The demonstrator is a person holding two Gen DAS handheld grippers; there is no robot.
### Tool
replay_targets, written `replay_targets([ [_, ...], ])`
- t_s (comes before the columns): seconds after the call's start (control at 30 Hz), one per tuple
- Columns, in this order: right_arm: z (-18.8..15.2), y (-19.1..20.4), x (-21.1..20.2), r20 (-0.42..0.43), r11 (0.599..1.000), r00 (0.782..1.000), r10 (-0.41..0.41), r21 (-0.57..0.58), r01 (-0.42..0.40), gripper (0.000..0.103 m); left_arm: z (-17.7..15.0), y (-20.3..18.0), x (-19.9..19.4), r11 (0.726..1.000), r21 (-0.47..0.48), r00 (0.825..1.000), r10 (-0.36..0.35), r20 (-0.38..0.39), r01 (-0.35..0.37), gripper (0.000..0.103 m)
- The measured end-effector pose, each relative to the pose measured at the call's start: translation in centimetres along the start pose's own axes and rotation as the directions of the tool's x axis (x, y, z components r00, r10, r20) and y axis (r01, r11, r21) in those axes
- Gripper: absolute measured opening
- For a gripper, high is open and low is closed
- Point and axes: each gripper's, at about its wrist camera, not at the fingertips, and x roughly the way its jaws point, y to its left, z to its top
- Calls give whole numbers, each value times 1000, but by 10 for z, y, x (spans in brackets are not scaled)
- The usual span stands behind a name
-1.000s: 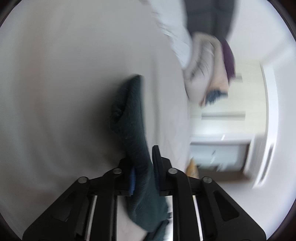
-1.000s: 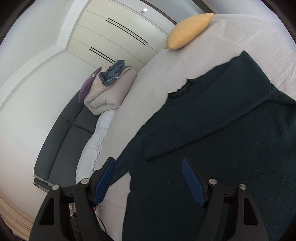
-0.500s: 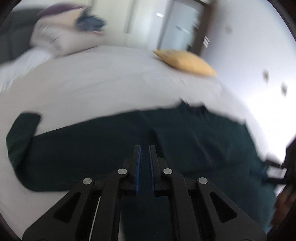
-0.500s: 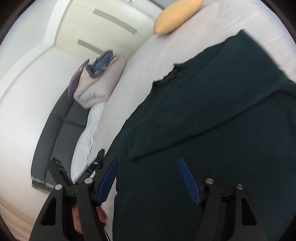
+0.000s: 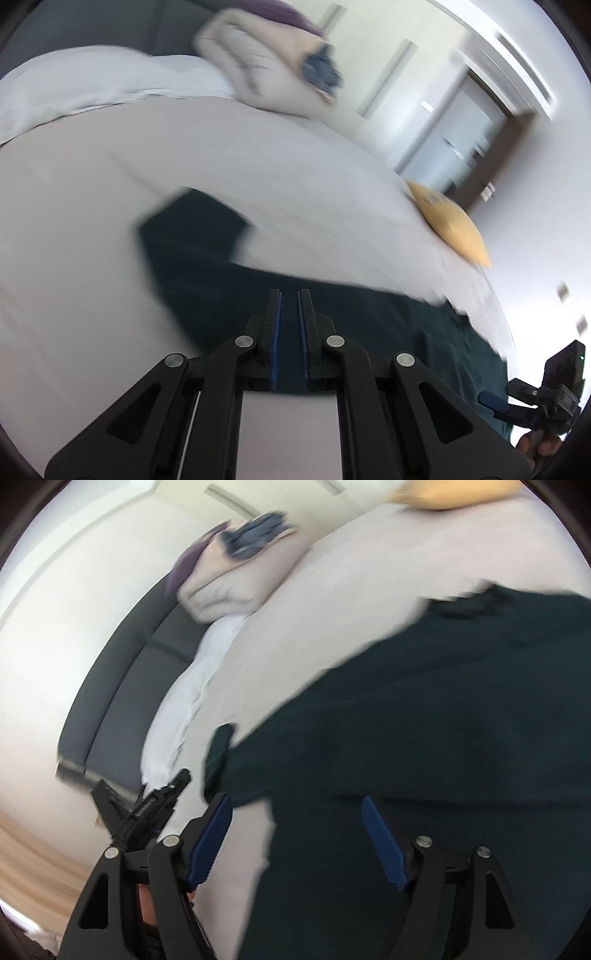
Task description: Fold small clothes
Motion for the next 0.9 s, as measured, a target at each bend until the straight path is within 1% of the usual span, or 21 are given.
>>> replay_targets([
  [0.07,18,24,33,-56,997,996,72,-21,-74,76,4,25,-1,999,-51,1000,16,-12,-16,8],
  [0.1,28,33,52,-84,995,991,101,-14,-102,76,7,33,2,997,-78,1000,8,-19,-9,8],
  [0.13,33,41,68,-106,993,988,116,-7,-118,76,22,41,14,994,-105,1000,-7,-26,5,8],
  [0.2,46,61,112,-173,990,974,144,9,-144,71,22,52,18,990,-139,999,-25,-37,19,8],
  [0.23,50,68,128,-194,989,970,147,15,-146,68,24,61,16,988,-152,999,-34,-37,28,8],
  [0.3,58,82,165,-241,986,956,165,39,-160,68,24,75,28,981,-185,997,-62,-49,52,8],
  [0.37,61,91,205,-307,982,933,186,79,-170,68,26,90,29,975,-207,993,-98,-70,81,8],
  [0.43,58,97,239,-358,983,916,178,104,-151,68,22,94,29,970,-213,989,-136,-66,119,8],
  [0.47,56,98,256,-380,984,909,172,116,-137,68,21,94,28,968,-209,987,-154,-51,140,8],
  [0.5,54,97,272,-405,985,901,159,126,-117,68,20,94,28,968,-205,987,-157,-39,146,8],
  [0.57,52,95,294,-415,986,899,138,142,-86,68,21,98,31,973,-196,991,-129,-38,119,9],
  [0.6,52,95,302,-410,983,900,152,154,-96,67,20,102,34,972,-210,991,-122,-48,109,9],
  [0.7,56,103,319,-415,976,889,194,173,-132,65,21,122,39,944,-313,990,-131,-57,107,9],
  [0.77,59,114,334,-434,980,882,183,146,-132,62,22,132,35,934,-343,992,-117,-40,96,9],
  [0.83,64,122,348,-438,984,883,166,127,-122,61,22,138,33,928,-358,993,-116,-27,99,9],
  [0.9,66,128,358,-435,986,887,157,118,-117,52,21,139,37,925,-365,991,-128,-38,105,9],
])
